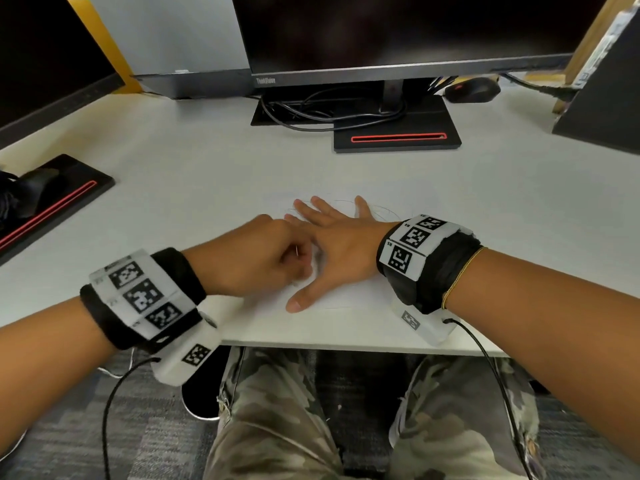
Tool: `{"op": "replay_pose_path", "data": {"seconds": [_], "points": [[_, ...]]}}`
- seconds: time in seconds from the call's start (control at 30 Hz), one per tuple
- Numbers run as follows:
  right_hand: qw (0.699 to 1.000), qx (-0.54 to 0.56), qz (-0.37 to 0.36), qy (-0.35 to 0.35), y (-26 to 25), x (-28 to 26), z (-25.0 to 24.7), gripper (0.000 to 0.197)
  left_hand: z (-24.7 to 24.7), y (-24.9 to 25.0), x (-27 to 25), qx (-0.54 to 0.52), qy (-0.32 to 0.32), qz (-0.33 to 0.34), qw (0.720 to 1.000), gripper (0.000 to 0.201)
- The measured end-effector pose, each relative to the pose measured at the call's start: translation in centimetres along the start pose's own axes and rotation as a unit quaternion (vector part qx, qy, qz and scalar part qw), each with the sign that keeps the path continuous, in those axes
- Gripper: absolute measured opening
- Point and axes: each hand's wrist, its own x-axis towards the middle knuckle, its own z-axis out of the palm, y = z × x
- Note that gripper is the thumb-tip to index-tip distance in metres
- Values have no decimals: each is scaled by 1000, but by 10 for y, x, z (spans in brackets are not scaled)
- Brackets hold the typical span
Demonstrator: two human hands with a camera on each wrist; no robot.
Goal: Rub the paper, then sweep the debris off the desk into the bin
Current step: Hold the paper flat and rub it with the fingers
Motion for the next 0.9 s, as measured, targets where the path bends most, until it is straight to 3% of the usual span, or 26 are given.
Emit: {"op": "replay_pose_path", "data": {"seconds": [0.13, 0.3, 0.43, 0.57, 0.7, 0.83, 0.9], "points": [[1000, -3, 2, -2, -1, -1, -1, 147, -16, -16, 9, 41, 74, -44, 995, 18], [1000, 6, 4, -1, -1, -1, -1, 150, -8, -5, 4, 15, -21, -6, 1000, 16], [1000, 1, 5, -2, -1, -2, -2, 151, -16, -19, 9, 48, 71, -49, 995, 17], [1000, 6, 4, -5, -1, -3, -3, 150, -7, -6, 3, 7, -14, -5, 1000, 15], [1000, 1, 2, -4, -1, -2, -2, 150, -16, -23, 11, 47, 86, -54, 994, 17], [1000, 14, -2, -2, -1, -1, -3, 148, -5, -3, 5, 3, -3, -3, 1000, 14], [1000, 24, -2, -7, 1, -1, -6, 146, -15, -11, 11, 16, 37, -37, 998, 13]]}}
